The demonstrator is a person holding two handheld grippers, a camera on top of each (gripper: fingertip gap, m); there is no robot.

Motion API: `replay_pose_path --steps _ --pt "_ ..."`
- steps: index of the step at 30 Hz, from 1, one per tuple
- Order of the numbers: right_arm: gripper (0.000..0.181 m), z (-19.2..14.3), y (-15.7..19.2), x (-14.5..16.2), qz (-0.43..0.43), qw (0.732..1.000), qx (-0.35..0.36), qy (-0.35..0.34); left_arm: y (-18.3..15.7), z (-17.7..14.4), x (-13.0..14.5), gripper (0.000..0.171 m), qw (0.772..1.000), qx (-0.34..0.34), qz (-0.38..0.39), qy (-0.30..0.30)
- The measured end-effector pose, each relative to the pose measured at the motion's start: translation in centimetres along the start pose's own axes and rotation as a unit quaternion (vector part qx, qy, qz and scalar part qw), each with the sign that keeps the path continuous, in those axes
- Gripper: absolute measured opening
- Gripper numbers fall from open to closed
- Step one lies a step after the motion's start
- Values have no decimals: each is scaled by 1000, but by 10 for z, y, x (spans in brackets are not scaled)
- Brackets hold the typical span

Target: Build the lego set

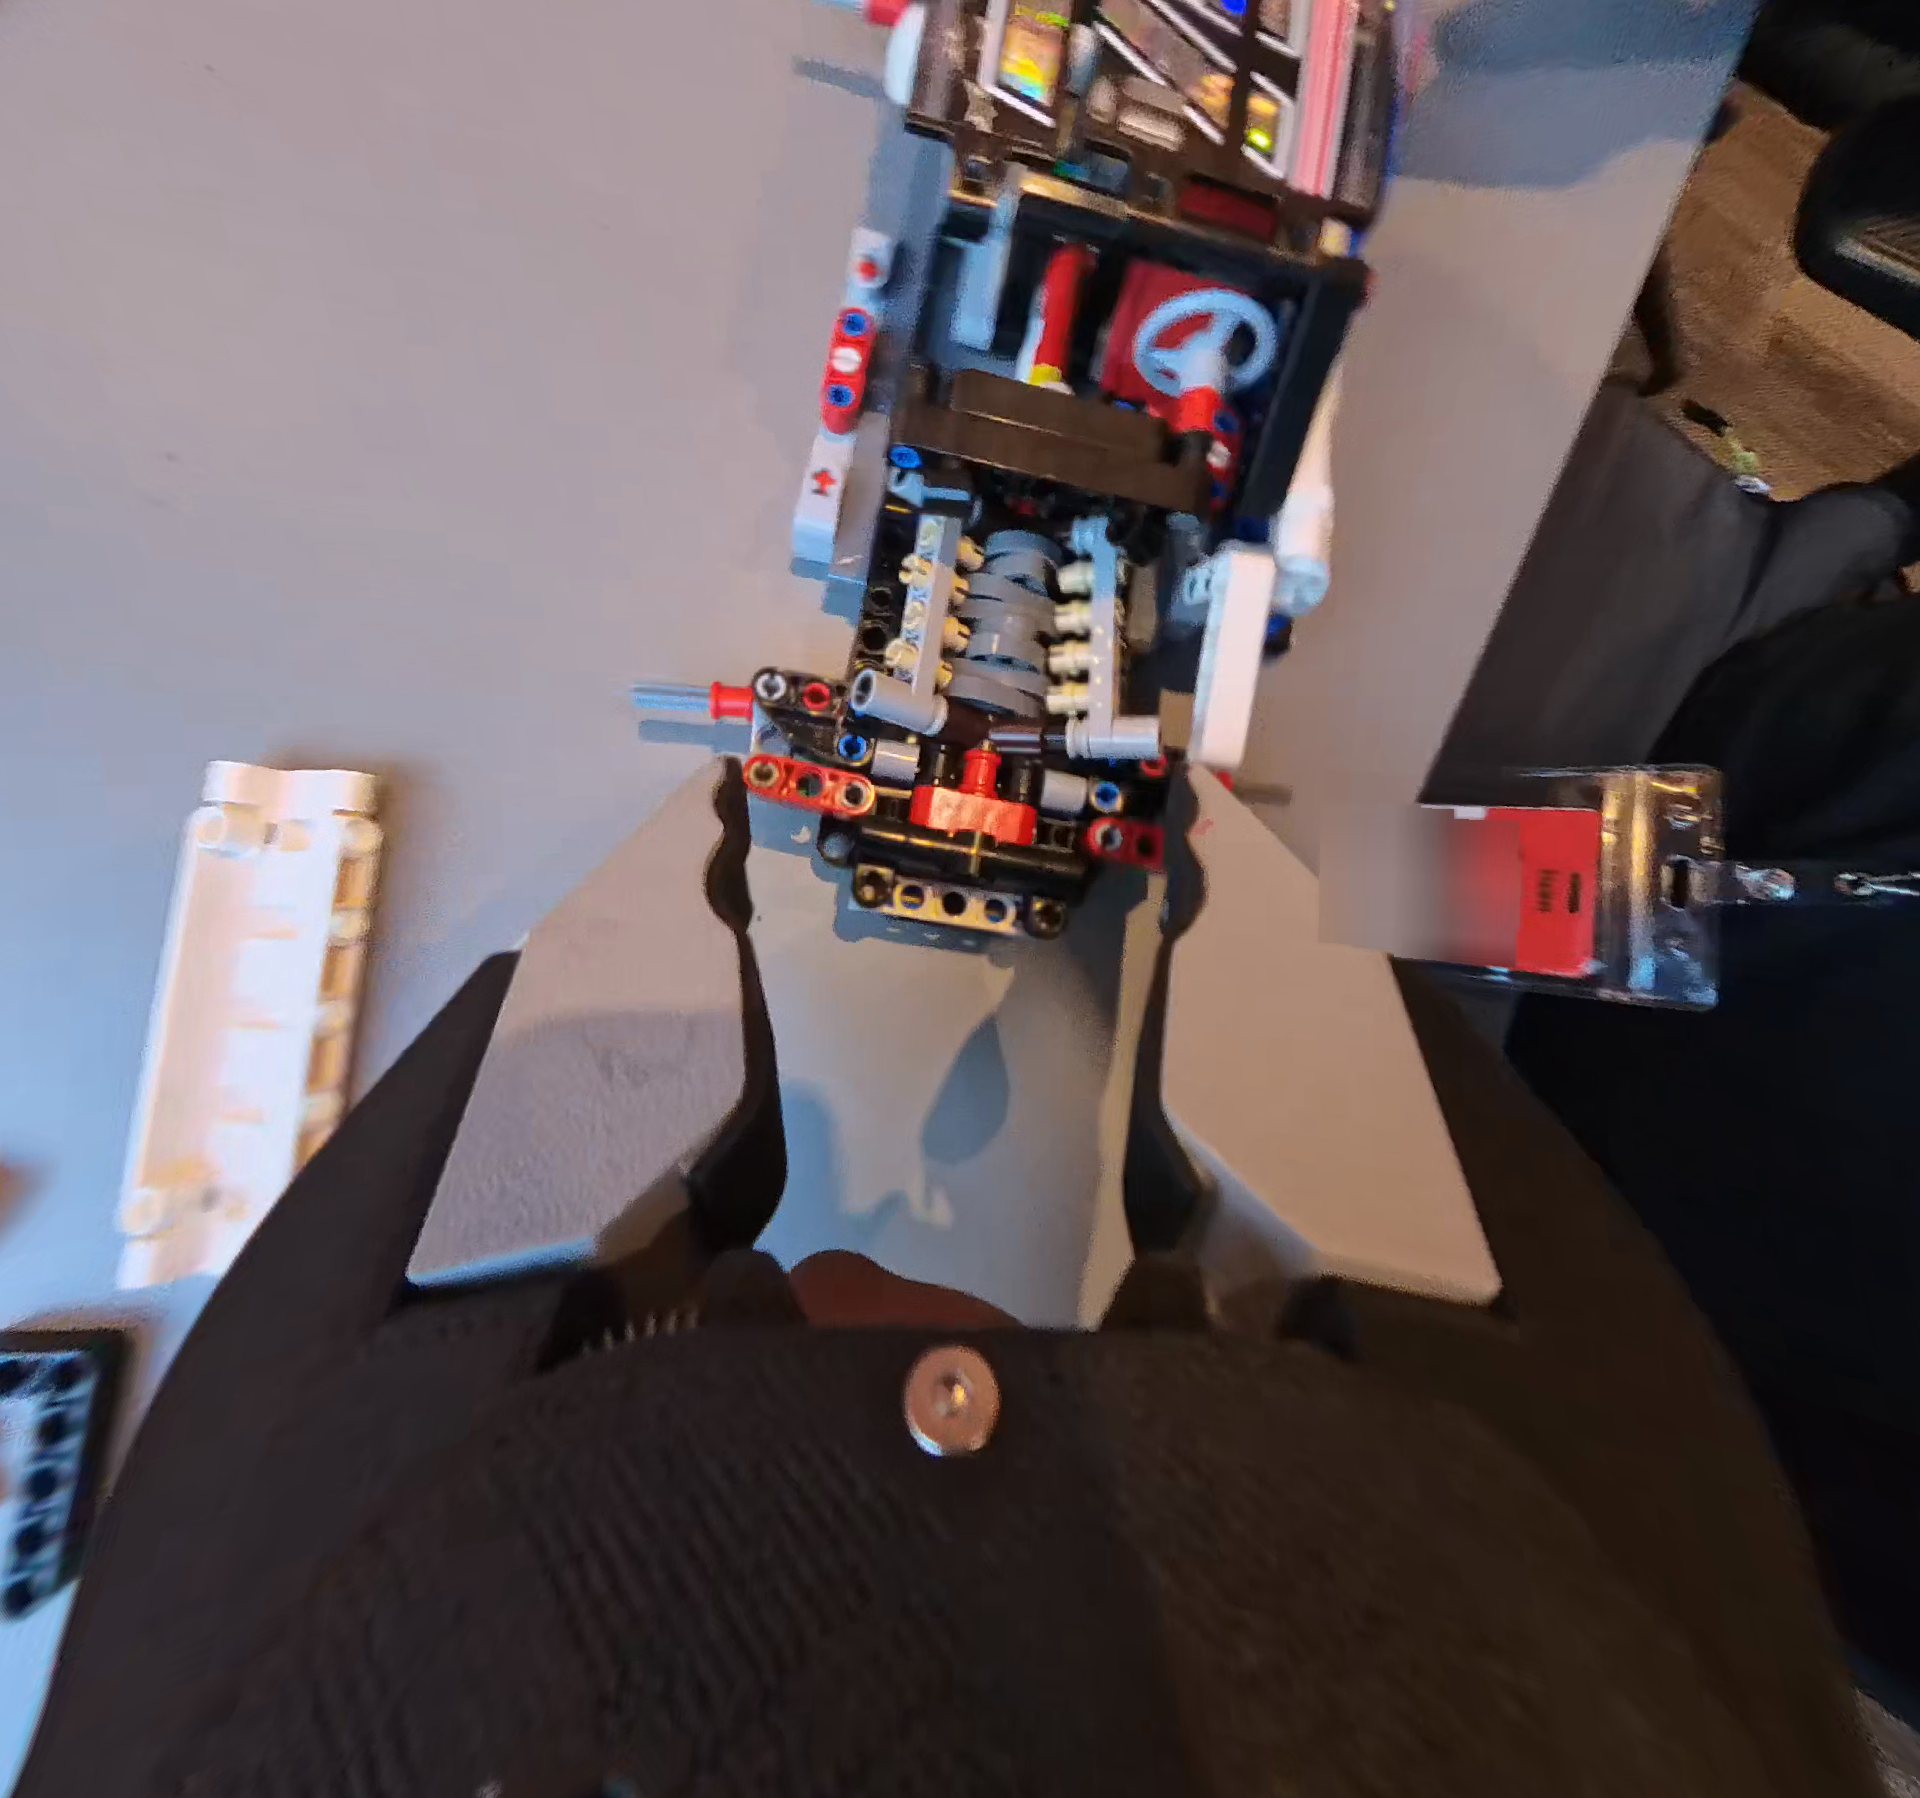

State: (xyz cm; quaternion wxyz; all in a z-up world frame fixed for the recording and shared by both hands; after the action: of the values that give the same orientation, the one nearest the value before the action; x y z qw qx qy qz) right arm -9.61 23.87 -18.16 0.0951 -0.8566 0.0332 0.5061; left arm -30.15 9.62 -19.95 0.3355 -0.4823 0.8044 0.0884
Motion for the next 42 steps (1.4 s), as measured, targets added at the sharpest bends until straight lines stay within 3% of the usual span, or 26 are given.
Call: replay_pose_path --steps 2,5,7,11,15,19,21,23,28,37,42 --pt "49 6 -28 -1 12 999 43 -1 -21 4 1 92 999 33 -5 -1" --pt "51 19 -59 -1 59 997 53 14 -56 12 -3 100 997 81 -7 -8" --pt "51 12 -68 -8 75 995 59 8 -76 11 -12 85 991 128 -31 -28" --pt "33 -28 -60 -1 104 993 62 16 -67 -4 -28 77 987 124 -52 -91" --pt "24 -42 -14 24 189 979 -64 40 -49 1 -35 75 986 109 -61 -110" --pt "24 -30 0 28 206 973 -95 44 -53 27 -40 77 989 109 -34 -99" --pt "9 -20 -3 25 195 975 -94 45 -60 37 -41 75 988 122 -30 -90" --pt "5 -12 -7 22 190 976 -100 49 -69 41 -40 73 986 143 -22 -84" --pt "5 7 -19 11 194 970 -133 56 -96 46 -39 66 976 201 -19 -82" --pt "6 55 -44 -15 160 975 -141 61 -126 69 -66 72 969 218 -29 -113" --pt "16 38 -51 -33 167 976 -135 37 -128 57 -73 72 972 187 -7 -142"
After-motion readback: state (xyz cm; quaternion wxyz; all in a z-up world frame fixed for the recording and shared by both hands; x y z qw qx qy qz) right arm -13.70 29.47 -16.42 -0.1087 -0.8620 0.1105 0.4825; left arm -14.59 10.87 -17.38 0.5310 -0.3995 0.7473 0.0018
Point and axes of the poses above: each gripper's, where its closed fingertips meet, z out along the fingers, x out of its underside, y = z × x across the jaws, the point moved 3 cm from there along -z, back along the fingers, and after that the axes turned 2 degrees about -z, right-handed, at the moved point
